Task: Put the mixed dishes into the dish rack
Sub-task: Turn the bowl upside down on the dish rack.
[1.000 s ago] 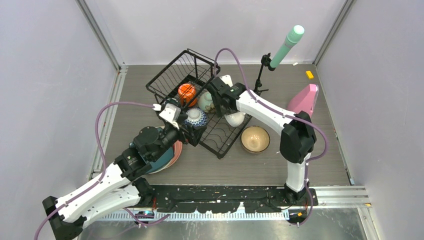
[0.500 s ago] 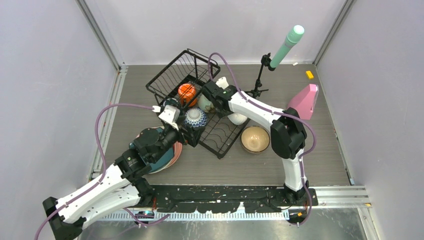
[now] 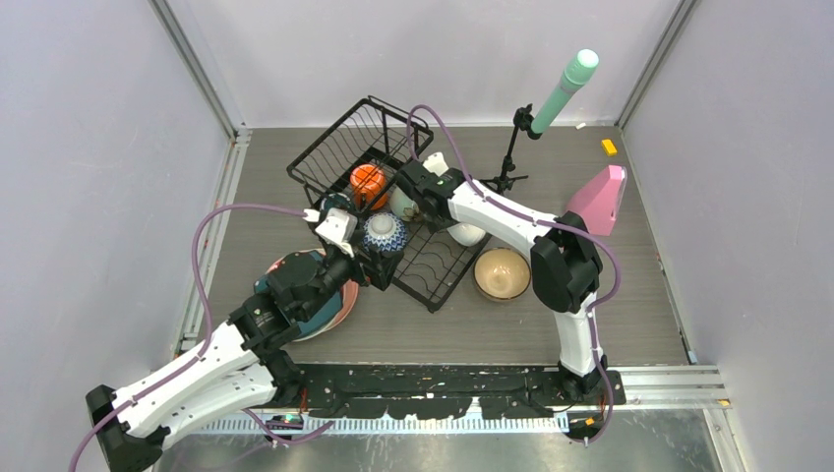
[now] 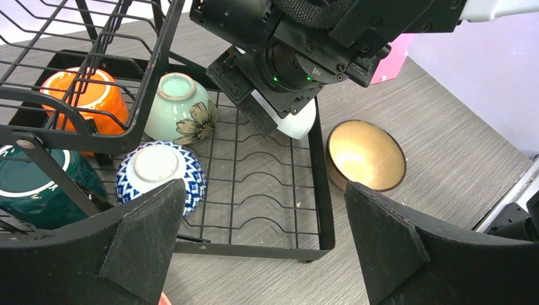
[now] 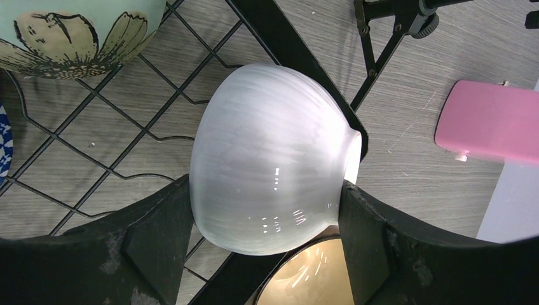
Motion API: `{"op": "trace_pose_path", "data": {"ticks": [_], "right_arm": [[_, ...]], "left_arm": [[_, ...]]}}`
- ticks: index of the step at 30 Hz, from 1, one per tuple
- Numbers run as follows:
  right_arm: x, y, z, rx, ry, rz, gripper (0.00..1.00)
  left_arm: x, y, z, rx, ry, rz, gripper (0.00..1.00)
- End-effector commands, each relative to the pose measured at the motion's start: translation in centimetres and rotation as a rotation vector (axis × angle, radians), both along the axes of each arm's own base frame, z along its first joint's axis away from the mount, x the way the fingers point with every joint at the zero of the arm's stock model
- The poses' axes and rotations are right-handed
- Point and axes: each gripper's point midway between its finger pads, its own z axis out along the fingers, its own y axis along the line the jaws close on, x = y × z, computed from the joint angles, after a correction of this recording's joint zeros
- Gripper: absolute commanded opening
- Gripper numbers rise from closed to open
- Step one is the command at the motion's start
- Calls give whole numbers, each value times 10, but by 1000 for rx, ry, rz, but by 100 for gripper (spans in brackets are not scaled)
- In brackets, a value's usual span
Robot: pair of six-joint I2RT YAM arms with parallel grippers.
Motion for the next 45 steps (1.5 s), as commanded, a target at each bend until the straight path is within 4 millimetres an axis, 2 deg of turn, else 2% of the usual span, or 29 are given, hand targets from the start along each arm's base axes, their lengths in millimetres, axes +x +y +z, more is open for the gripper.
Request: {"op": "trace_pose_path", "data": {"ticks": [1,14,20,25,35,45], "right_arm": [[-9,36,-38,154,105,22,63],[-18,54,-49,259,161,39,75],[-19,55,-50,285,154,32,80],[-20,57,-51,301,161,33,81],[-27,61,-55,351,190,37,88],[-37,65,-58,401,225,57,92]], "left_arm": [[2,-4,7,-36,-17,0,99],[1,0,10,-53,-27,11,99],[1,1,10,-53,-28,13,99],[2,0,9,-53,-28,13,99],[2,-1,7,-51,-24,11,99],[2,-3,5,-53,-19,5,99]]}}
